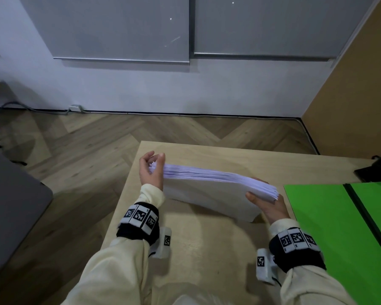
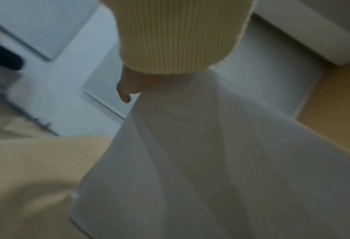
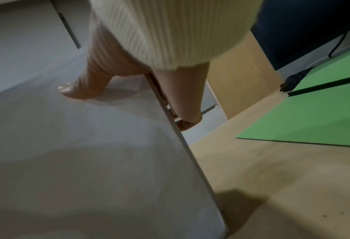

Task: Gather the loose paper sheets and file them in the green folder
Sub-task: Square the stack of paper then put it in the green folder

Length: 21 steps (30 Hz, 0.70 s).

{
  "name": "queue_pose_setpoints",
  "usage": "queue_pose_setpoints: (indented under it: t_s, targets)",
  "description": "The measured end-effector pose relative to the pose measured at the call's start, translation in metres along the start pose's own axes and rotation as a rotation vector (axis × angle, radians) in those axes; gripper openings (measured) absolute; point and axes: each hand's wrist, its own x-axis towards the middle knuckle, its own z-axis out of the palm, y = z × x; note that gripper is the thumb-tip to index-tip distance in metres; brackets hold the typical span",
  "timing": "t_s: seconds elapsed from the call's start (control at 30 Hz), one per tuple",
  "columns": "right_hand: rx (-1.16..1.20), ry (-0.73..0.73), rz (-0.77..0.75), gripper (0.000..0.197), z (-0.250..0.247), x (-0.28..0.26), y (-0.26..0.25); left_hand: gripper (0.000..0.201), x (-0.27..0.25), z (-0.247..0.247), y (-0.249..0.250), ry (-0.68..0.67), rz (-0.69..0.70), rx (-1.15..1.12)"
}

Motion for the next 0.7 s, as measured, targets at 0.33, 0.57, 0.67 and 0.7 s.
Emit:
queue_pose_setpoints:
  t_s: [0.33, 0.57, 0.67, 0.7]
  targets:
    - [-0.013, 0.105, 0.083, 0.024, 0.006, 0.0, -0.003, 0.016, -0.013, 0.0, 0.002, -0.063, 0.193, 0.087]
    - [-0.027, 0.099, 0.033, 0.028, 0.003, 0.003, 0.002, 0.021, 0.005, -0.004, 0.004, -0.049, 0.051, -0.016]
    - [-0.048, 0.094, 0.067, 0.03, -0.001, 0.005, 0.006, 0.016, 0.015, -0.007, 0.008, -0.097, -0.043, -0.11]
    - [-0.062, 0.09, 0.08, 0.028, -0.002, 0.006, 0.008, 0.028, 0.018, -0.008, 0.008, -0.158, -0.093, -0.133]
